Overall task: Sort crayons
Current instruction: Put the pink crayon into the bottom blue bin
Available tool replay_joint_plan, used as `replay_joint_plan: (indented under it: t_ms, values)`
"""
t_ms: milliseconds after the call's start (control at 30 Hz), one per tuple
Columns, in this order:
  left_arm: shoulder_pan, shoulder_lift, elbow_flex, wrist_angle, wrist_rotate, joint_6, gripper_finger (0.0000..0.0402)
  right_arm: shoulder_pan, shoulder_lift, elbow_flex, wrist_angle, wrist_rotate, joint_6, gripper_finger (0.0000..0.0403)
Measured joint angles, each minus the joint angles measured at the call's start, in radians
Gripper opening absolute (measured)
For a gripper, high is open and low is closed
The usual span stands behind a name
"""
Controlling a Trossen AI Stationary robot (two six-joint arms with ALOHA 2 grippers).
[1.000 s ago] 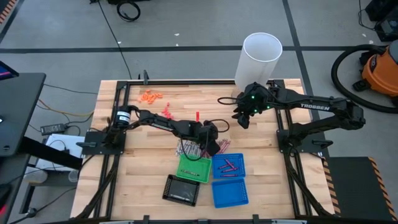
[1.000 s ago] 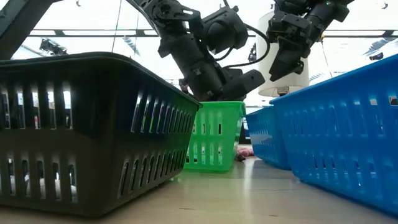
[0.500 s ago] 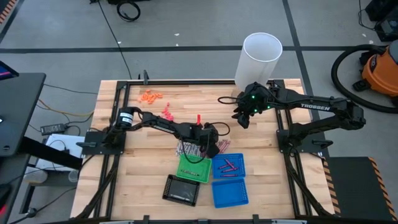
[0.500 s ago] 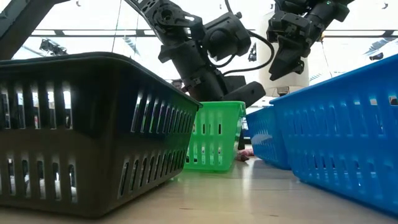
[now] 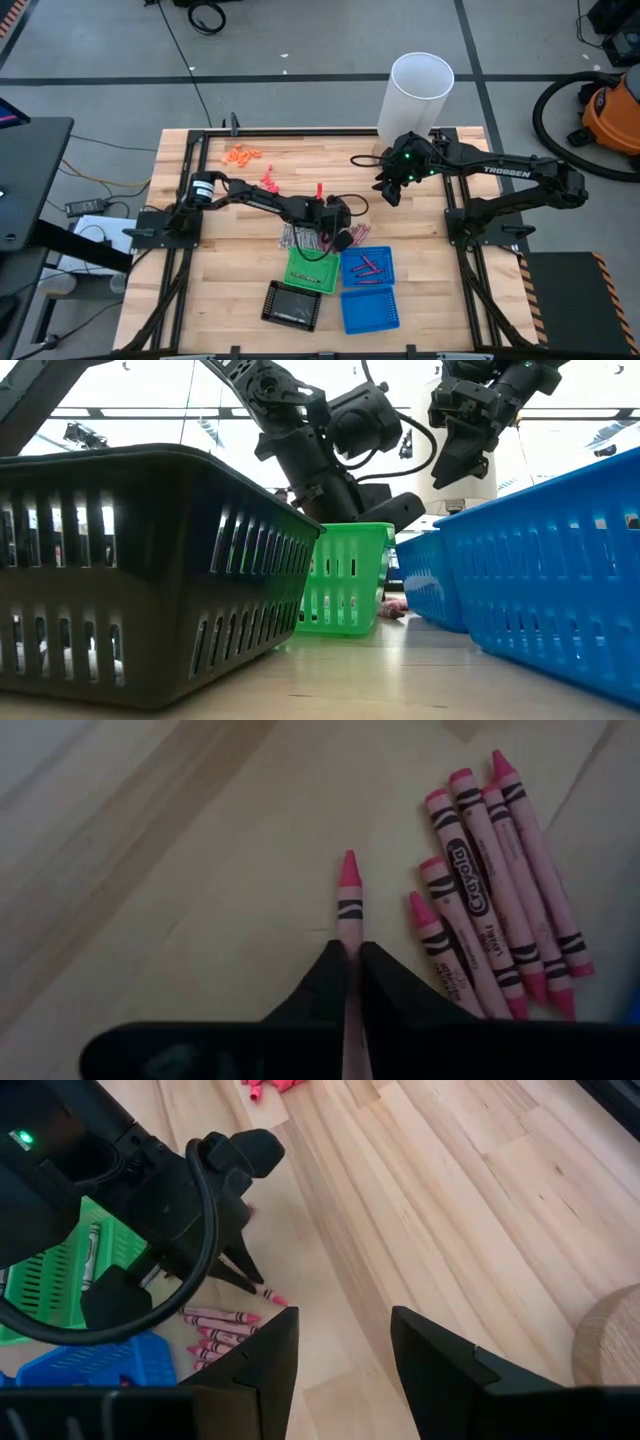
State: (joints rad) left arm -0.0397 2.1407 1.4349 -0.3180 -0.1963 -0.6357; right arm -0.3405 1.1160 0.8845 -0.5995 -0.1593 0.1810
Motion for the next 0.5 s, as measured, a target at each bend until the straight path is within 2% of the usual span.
replay_joint_plan:
  t_ms: [167,500]
  values:
    - [0.004,-0.004,0.016,-0.011,0.013,-0.017,0.0011,0.000,0.000,0.000,0.000,0.000,0.000,0.0169]
    - [-0.011,-0.117,0.051,-0.035,0.092,0.182,0.0009,0.000,0.000,0.000,0.007,0.001,-0.012,0.0169]
